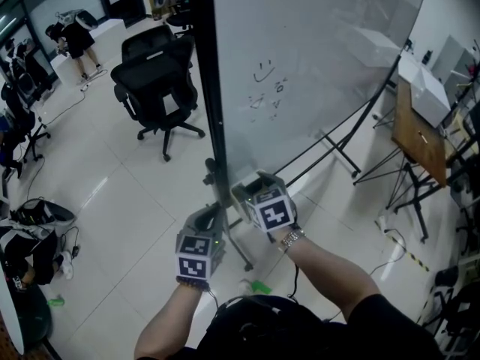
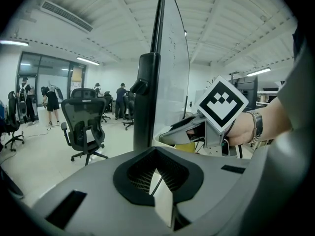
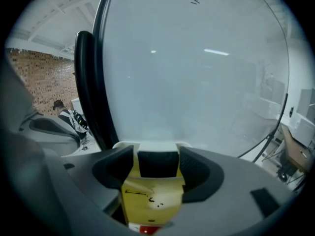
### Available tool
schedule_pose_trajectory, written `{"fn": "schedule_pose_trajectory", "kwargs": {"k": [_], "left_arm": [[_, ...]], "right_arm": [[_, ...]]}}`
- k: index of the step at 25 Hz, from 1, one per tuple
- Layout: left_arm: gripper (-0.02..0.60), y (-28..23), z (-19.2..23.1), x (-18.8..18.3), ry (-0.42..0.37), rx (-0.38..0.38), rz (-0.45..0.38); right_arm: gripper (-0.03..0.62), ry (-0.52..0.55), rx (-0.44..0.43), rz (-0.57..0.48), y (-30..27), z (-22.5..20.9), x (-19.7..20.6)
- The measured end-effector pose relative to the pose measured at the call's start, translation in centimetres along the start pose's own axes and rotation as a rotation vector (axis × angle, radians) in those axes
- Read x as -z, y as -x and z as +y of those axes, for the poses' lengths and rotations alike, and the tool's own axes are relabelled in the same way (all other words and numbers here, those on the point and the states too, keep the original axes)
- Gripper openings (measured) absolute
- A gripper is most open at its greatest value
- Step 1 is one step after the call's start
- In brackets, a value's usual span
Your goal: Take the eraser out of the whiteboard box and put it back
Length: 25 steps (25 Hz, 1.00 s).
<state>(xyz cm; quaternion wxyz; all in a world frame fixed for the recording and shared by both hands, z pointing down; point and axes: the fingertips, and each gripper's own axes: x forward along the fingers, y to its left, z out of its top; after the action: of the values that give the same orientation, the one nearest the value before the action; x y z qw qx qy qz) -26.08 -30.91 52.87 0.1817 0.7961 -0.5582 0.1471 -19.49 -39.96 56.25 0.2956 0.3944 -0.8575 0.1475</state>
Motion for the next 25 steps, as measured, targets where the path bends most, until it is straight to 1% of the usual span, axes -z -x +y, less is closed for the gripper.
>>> {"fn": "schedule_pose_trajectory", "kwargs": {"k": [2, 3, 15, 25], "left_arm": [[0.000, 0.1, 0.1, 0.1, 0.000, -0.002, 0.001], [0.000, 0.1, 0.2, 0.1, 0.000, -0.003, 0.001], [0.000, 1.0, 0.1, -0.7, -0.009, -0.002, -0.021], [0.000, 2.0, -0.6, -1.7, -0.025, 0.007, -0.048]], "right_arm": [[0.293, -0.002, 0.011, 0.001, 0.1, -0.1, 0.1], [0.290, -0.006, 0.015, 0.003, 0.1, -0.2, 0.2], [0.286, -0.015, 0.046, -0.042, 1.9, -0.3, -1.2], [0.285, -0.004, 0.062, -0.116, 4.6, 0.1, -3.5]]}}
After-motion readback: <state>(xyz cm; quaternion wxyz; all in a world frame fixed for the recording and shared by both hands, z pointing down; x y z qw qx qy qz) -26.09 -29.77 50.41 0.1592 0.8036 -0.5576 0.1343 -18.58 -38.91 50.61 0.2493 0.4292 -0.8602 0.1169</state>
